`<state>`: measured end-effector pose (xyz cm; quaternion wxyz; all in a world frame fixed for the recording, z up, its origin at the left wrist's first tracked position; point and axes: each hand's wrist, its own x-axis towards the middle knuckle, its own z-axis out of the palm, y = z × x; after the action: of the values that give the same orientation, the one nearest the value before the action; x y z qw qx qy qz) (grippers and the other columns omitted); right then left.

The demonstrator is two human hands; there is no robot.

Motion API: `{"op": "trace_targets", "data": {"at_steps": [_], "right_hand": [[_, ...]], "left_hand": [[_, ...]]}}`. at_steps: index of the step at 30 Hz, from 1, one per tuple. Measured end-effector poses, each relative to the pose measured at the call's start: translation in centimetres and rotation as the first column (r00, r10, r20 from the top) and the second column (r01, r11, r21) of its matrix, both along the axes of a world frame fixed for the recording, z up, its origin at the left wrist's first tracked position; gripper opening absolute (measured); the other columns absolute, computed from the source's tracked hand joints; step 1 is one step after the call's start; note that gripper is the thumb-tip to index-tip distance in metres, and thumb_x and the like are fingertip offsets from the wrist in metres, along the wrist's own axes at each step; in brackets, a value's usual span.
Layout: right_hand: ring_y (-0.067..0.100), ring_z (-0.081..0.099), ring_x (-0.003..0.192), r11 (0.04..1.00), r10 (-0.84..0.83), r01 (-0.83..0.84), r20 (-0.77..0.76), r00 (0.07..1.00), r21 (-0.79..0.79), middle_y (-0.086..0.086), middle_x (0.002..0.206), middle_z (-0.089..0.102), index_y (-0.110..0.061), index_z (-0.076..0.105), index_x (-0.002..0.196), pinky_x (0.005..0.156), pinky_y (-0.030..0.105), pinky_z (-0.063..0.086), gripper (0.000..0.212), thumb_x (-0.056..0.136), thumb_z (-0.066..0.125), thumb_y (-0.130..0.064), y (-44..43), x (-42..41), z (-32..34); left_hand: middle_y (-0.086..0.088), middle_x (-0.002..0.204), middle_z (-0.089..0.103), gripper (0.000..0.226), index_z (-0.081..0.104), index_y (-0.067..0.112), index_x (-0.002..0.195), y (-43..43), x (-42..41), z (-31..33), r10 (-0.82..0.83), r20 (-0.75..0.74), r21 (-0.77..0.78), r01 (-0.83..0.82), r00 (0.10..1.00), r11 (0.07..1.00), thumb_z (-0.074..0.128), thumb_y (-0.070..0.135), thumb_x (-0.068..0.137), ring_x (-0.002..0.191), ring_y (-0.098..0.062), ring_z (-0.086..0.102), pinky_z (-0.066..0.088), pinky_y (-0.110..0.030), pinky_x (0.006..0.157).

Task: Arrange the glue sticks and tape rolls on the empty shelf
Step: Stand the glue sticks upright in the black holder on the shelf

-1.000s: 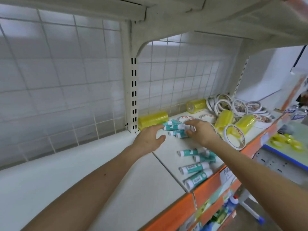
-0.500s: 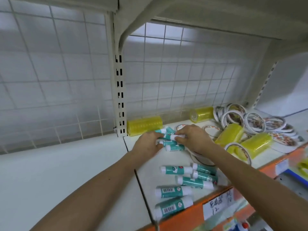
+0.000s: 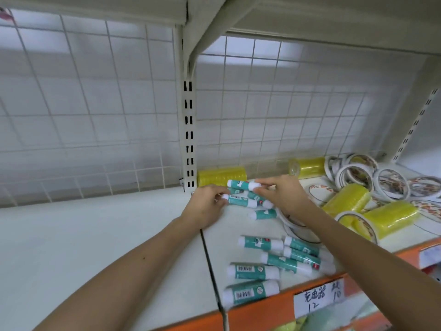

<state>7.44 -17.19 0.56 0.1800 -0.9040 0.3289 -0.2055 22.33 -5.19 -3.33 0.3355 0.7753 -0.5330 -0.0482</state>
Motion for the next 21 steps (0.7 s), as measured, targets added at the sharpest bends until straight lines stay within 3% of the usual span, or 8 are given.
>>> {"op": "trace_targets", "data": {"at_steps": [3, 7, 11, 18, 21], "right_hand": [[0.006, 0.057, 0.081, 0.999, 0.028, -0.031, 0.056, 0.998, 0.043, 0.003, 0.102, 0.071, -0.017, 0.067, 0.110, 0.064, 0.006, 0.037, 0.030, 0.082, 0.065, -0.028, 1.6, 1.8, 0.3], [0.002, 0.052, 0.086, 0.989, 0.113, -0.124, 0.127, 0.985, 0.085, 0.005, 0.106, 0.070, -0.014, 0.067, 0.110, 0.064, -0.008, 0.030, 0.030, 0.082, 0.066, -0.024, 5.4, 5.3, 0.7], [0.003, 0.054, 0.086, 0.964, 0.212, -0.236, 0.178, 0.961, 0.124, 0.006, 0.106, 0.070, -0.013, 0.067, 0.109, 0.063, -0.006, 0.032, 0.029, 0.081, 0.066, -0.021, 11.6, 9.7, 0.7], [0.005, 0.055, 0.088, 0.904, 0.335, -0.382, 0.240, 0.911, 0.191, 0.005, 0.108, 0.069, -0.011, 0.067, 0.110, 0.065, -0.006, 0.033, 0.030, 0.082, 0.066, -0.022, 24.5, 16.0, 0.0], [0.013, 0.060, 0.087, 0.889, 0.352, -0.409, 0.264, 0.898, 0.206, 0.009, 0.102, 0.070, -0.012, 0.068, 0.107, 0.060, 0.000, 0.035, 0.026, 0.083, 0.064, -0.023, 30.0, 18.0, -0.4]], "left_hand": [[-0.009, 0.114, 0.064, 0.026, 0.064, 0.009, 0.113, 2.9, 1.6, 0.5, 0.074, -0.017, -0.032, -0.075, 0.997, 0.997, 0.056, 0.008, 0.088, 0.097, -0.021, 0.061, 0.036, -0.013, 0.078], [-0.007, 0.116, 0.065, 0.026, 0.064, 0.010, 0.113, 8.5, 4.3, 0.8, 0.186, -0.040, -0.048, -0.187, 0.982, 0.981, 0.056, 0.009, 0.088, 0.100, -0.020, 0.063, 0.036, -0.013, 0.077], [-0.006, 0.115, 0.065, 0.023, 0.066, 0.009, 0.109, 16.0, 7.3, 0.7, 0.293, -0.039, -0.056, -0.295, 0.955, 0.954, 0.057, 0.010, 0.088, 0.095, -0.019, 0.064, 0.033, -0.006, 0.074], [-0.008, 0.114, 0.065, 0.022, 0.067, 0.010, 0.109, 31.5, 11.4, 1.0, 0.429, 0.001, -0.060, -0.429, 0.903, 0.902, 0.057, 0.011, 0.089, 0.094, -0.019, 0.064, 0.037, -0.007, 0.075], [-0.009, 0.113, 0.066, 0.023, 0.066, 0.009, 0.110, 38.1, 12.6, 0.9, 0.469, 0.030, -0.066, -0.467, 0.882, 0.882, 0.059, 0.010, 0.088, 0.093, -0.020, 0.065, 0.037, -0.007, 0.075]]}}
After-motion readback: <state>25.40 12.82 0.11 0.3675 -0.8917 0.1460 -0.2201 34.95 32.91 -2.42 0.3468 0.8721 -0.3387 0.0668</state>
